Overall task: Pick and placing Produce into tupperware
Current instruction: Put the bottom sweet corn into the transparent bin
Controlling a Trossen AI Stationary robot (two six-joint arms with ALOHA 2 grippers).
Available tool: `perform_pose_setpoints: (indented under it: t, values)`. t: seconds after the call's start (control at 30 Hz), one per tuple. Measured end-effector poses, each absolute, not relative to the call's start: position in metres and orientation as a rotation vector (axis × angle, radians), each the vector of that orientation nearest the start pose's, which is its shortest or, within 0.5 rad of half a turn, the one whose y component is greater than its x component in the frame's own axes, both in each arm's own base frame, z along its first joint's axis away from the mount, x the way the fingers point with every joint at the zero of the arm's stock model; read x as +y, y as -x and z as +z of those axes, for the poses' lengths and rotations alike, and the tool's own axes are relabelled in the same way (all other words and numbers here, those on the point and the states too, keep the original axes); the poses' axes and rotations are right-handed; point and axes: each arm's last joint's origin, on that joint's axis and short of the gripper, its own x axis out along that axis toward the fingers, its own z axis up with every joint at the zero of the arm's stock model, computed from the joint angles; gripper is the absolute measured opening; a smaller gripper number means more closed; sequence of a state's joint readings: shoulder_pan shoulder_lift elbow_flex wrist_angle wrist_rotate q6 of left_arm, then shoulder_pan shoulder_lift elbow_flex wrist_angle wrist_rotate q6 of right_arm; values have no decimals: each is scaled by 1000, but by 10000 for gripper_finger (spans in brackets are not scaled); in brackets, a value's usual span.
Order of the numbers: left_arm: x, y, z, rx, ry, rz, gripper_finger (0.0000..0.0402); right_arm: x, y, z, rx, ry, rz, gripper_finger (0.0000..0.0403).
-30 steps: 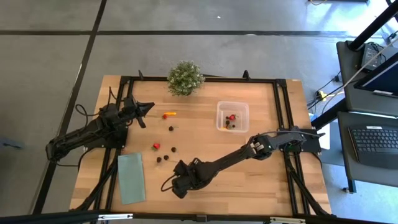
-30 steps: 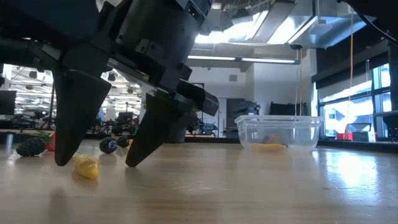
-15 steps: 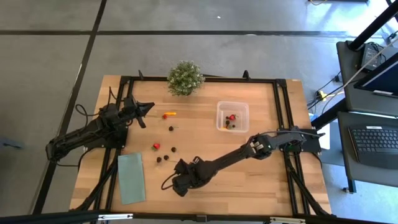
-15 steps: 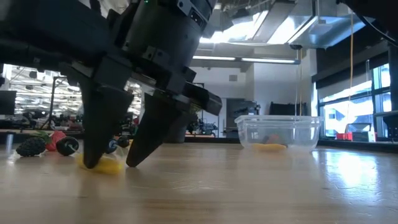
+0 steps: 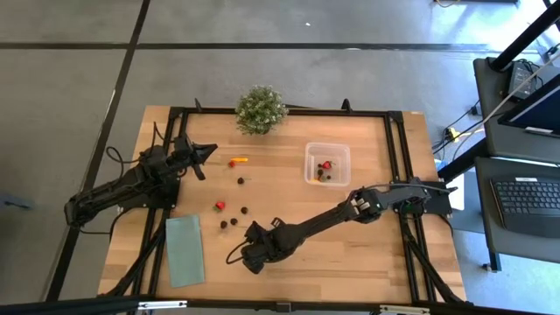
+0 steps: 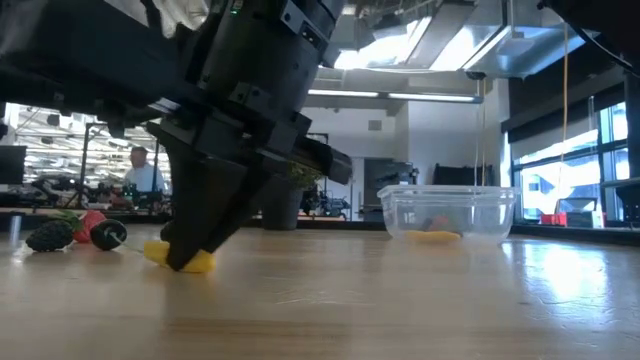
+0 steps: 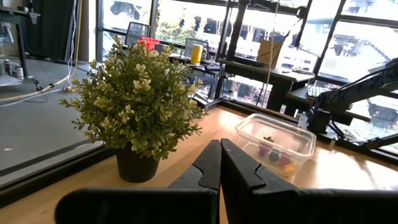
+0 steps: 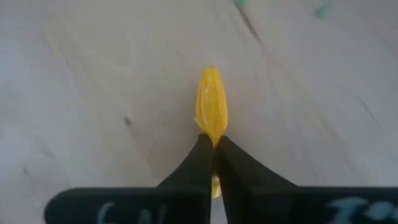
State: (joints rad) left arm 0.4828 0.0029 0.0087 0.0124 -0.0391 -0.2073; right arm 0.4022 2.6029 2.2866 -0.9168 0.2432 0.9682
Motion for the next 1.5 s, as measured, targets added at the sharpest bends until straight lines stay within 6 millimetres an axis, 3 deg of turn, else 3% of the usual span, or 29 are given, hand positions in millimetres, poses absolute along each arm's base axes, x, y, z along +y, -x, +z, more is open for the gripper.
perform_pose_setpoints:
  t: [0.23,0.43,0.63,0.87,1.03,1.13,1.3,1.5]
  values:
    - [46,-86,167,-72,199,518,0,195,-499,155,1055,-483,-346,9]
    - [46,-86,168,-73,198,518,0,171,-489,218,1008,-455,-354,6]
    - [46,-86,167,-71,200,509,0,132,-456,291,968,-347,-467,6]
    - [45,-86,167,-80,252,478,0,79,-399,349,1068,-192,-677,6]
    - [45,-86,167,-79,252,477,0,50,-371,384,1023,-171,-666,6]
    - [45,-86,167,-84,269,477,0,34,-350,393,1026,-176,-698,6]
    - [45,-86,167,-92,302,474,0,14,-313,390,1053,-187,-745,6]
    - [45,-86,167,-91,304,468,0,2,-282,360,1031,-248,-656,6]
